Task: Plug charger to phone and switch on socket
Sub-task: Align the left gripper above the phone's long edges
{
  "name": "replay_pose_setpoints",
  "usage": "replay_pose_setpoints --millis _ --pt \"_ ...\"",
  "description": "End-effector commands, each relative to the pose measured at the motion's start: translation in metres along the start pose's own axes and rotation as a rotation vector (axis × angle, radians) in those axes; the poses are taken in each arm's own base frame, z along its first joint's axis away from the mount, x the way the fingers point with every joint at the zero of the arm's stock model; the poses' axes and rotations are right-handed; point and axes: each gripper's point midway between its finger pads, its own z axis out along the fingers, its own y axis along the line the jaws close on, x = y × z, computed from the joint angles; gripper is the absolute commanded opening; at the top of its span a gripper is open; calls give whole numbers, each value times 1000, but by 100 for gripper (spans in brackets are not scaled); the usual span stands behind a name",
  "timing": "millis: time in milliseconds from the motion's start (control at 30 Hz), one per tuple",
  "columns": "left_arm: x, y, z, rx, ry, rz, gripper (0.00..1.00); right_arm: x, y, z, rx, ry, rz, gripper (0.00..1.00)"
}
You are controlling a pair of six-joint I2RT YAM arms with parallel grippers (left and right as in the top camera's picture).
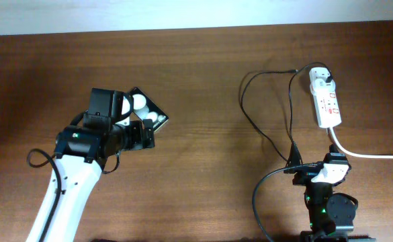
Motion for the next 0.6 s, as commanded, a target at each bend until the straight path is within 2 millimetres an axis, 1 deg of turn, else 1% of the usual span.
replay_pose_setpoints --millis 0,33,167,367,433,500,567 --pt "-7 1 -5 -16 -25 -24 99 2 0 0 6 2 -2 99" --pt "-8 4 -5 -34 -30 -37 99 2 0 0 6 2 -2 99" --pt "-10 4 -2 -38 -26 -37 99 2 0 0 6 2 -2 99" --pt "-11 3 23 -46 39 -64 99 2 0 0 6 2 -2 99" --pt "-15 -4 26 -37 46 -51 99 2 0 0 6 2 -2 99" --pt "-20 -18 24 -19 36 -21 99 2 0 0 6 2 -2 99" --pt "-24 -23 21 -41 13 -31 99 2 0 0 5 2 -2 99"
